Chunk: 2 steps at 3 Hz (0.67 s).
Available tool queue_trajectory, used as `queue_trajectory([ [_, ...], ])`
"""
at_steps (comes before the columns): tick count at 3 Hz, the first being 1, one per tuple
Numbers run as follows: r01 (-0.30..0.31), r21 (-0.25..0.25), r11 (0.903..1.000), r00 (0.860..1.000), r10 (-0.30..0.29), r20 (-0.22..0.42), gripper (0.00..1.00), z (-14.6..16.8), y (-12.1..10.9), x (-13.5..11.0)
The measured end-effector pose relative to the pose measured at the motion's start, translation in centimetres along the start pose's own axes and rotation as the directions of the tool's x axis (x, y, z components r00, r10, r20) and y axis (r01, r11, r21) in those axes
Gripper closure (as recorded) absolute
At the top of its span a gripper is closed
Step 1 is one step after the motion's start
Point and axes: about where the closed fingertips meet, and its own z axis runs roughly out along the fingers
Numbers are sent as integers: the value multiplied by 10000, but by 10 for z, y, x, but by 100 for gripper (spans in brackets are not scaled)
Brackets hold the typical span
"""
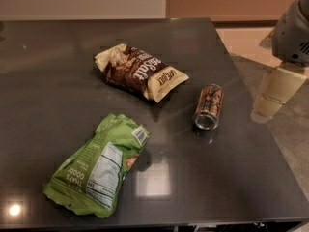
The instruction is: Place orange can upright
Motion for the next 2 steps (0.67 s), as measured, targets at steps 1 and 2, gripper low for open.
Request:
queue_trajectory([
  [1, -1130, 82, 9936, 9930, 1132, -335, 0, 28, -18, -12],
  [2, -2498, 123, 9682, 9632, 2498, -996, 0, 56, -39, -23],
])
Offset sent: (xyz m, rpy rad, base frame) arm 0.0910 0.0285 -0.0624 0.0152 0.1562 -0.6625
